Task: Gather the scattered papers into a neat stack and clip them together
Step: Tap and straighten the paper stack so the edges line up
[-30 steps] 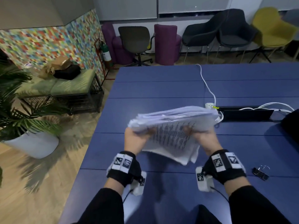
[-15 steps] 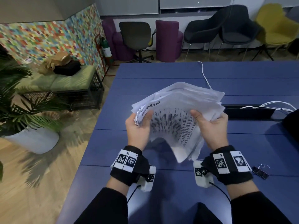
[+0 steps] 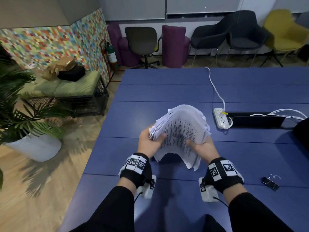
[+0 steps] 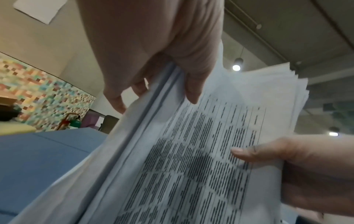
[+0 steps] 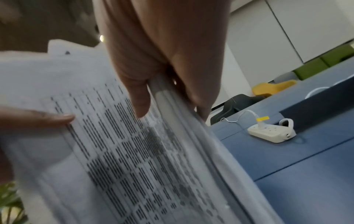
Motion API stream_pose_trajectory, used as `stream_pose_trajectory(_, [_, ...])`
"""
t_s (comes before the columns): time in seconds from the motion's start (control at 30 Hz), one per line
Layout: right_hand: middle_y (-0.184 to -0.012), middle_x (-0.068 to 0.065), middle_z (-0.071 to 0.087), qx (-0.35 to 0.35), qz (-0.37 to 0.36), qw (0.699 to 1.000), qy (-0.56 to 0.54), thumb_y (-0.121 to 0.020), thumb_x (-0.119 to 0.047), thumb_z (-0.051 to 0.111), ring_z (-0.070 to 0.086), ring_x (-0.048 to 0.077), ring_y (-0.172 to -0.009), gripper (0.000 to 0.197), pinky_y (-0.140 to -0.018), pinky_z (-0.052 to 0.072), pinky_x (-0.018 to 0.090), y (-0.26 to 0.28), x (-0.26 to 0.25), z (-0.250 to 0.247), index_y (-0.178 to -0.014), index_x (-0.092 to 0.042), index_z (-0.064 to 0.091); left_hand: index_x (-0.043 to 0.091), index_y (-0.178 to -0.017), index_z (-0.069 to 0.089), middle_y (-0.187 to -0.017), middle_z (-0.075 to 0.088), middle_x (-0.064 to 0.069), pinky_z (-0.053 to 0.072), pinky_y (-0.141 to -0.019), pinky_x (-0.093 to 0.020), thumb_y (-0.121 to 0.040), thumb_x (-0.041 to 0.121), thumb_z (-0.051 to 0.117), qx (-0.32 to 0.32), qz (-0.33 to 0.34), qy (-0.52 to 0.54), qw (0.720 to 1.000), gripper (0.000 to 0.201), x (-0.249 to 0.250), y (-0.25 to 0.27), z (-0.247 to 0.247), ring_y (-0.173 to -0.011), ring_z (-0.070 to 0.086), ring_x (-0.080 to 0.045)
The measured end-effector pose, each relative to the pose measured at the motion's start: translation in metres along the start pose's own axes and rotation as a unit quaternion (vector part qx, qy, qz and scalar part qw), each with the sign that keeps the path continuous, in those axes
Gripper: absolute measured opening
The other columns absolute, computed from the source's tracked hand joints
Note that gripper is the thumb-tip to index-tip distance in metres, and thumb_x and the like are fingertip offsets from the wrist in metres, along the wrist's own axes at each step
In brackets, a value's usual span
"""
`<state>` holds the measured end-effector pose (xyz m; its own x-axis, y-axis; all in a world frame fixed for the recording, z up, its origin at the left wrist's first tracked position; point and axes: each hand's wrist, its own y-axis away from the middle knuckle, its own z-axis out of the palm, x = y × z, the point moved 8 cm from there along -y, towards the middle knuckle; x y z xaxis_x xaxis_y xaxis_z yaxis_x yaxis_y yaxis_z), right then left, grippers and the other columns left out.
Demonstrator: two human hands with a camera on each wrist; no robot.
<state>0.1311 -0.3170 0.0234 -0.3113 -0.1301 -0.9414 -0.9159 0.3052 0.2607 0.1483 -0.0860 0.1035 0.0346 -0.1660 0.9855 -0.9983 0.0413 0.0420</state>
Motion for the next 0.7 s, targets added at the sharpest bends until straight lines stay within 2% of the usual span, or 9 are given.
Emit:
stream_pose_trajectory(0.07, [-0.106,0.009,0.067,0.022,0.000,1.000,0.006,-0.069,-0.033,0.078,0.065,0.025,-0.099,0.054,-0.091,0.052,0.044,-0.005,-0.002,-0.007,-0.114,-0.012,0.057,0.033,-0.096,0.063,-0.096,0.068,0.004,0.053,-0.089,-0.044,-0.073,0.017,0.075,0.030,0.020,-0.017,0.999,0.030,0.013,0.003,-0.009,-0.085,0.062,-0.012])
stream_pose_trajectory(0.13, [-0.098,0.014,0.069,0.040,-0.047,0.997,0.051,-0.074,-0.031,0.076,0.066,0.028,-0.094,0.040,-0.085,0.054,0.040,-0.001,-0.017,-0.013,-0.104,-0.006,0.063,0.035,-0.116,0.055,-0.113,0.062,0.011,0.041,-0.103,-0.039,-0.069,0.038,0.074,0.081,0.099,-0.161,0.979,0.051,0.044,0.008,-0.023,-0.109,0.054,-0.010])
stream_pose_trajectory(0.23, [-0.082,0.018,0.068,0.017,-0.125,0.974,0.188,-0.080,-0.028,0.071,0.064,0.032,-0.083,0.024,-0.072,0.050,0.037,0.009,-0.048,-0.003,-0.085,-0.005,0.067,0.030,-0.126,0.051,-0.120,0.060,0.011,0.020,-0.112,-0.046,-0.061,0.063,0.065,0.122,0.232,-0.456,0.850,0.074,0.097,0.016,-0.025,-0.131,0.041,-0.017])
stream_pose_trajectory(0.3, [-0.071,0.013,0.067,-0.030,-0.189,0.947,0.256,-0.079,-0.026,0.065,0.063,0.033,-0.079,0.009,-0.069,0.049,0.038,0.020,-0.070,0.018,-0.072,-0.020,0.068,0.029,-0.111,0.061,-0.109,0.068,0.008,0.021,-0.110,-0.047,-0.061,0.063,0.064,0.076,0.240,-0.533,0.808,0.060,0.109,0.010,-0.017,-0.126,0.049,-0.019])
stream_pose_trajectory(0.37, [-0.064,0.003,0.065,-0.052,-0.218,0.942,0.250,-0.073,-0.024,0.062,0.061,0.024,-0.072,0.005,-0.068,0.052,0.037,0.026,-0.081,0.032,-0.071,-0.027,0.066,0.027,-0.095,0.065,-0.093,0.071,0.002,0.036,-0.091,-0.037,-0.071,0.051,0.065,0.004,0.199,-0.564,0.802,0.034,0.102,0.003,-0.012,-0.106,0.061,-0.025])
stream_pose_trajectory(0.43, [-0.061,-0.002,0.063,-0.042,-0.224,0.954,0.196,-0.073,-0.017,0.068,0.052,0.018,-0.063,0.010,-0.063,0.050,0.032,0.030,-0.086,0.034,-0.075,-0.026,0.066,0.024,-0.090,0.064,-0.087,0.070,-0.003,0.034,-0.067,-0.031,-0.079,0.033,0.062,-0.018,0.166,-0.576,0.800,0.015,0.092,0.002,-0.016,-0.094,0.062,-0.034])
stream_pose_trajectory(0.53, [-0.064,0.002,0.064,0.006,-0.234,0.972,0.011,-0.074,-0.004,0.074,0.057,0.009,-0.064,0.016,-0.066,0.049,0.025,0.042,-0.097,0.017,-0.069,-0.012,0.061,0.019,-0.075,0.061,-0.077,0.070,-0.001,0.029,-0.057,-0.029,-0.075,0.017,0.063,0.022,0.187,-0.546,0.817,0.003,0.088,0.006,-0.031,-0.079,0.063,-0.035])
stream_pose_trajectory(0.57, [-0.068,0.002,0.067,0.021,-0.244,0.969,-0.031,-0.075,-0.001,0.074,0.062,0.009,-0.067,0.017,-0.071,0.050,0.023,0.047,-0.103,0.010,-0.068,-0.010,0.061,0.019,-0.070,0.059,-0.070,0.069,0.000,0.028,-0.054,-0.027,-0.073,0.016,0.067,0.037,0.202,-0.533,0.821,0.010,0.088,0.008,-0.035,-0.072,0.064,-0.034])
stream_pose_trajectory(0.7, [-0.069,-0.008,0.068,0.019,-0.286,0.958,-0.032,-0.075,-0.003,0.074,0.062,0.008,-0.067,0.021,-0.072,0.054,0.029,0.054,-0.126,0.004,-0.070,-0.021,0.064,0.025,-0.065,0.062,-0.061,0.066,0.006,0.027,-0.053,-0.023,-0.064,0.009,0.064,0.056,0.256,-0.486,0.834,0.016,0.095,0.015,-0.038,-0.058,0.063,-0.028])
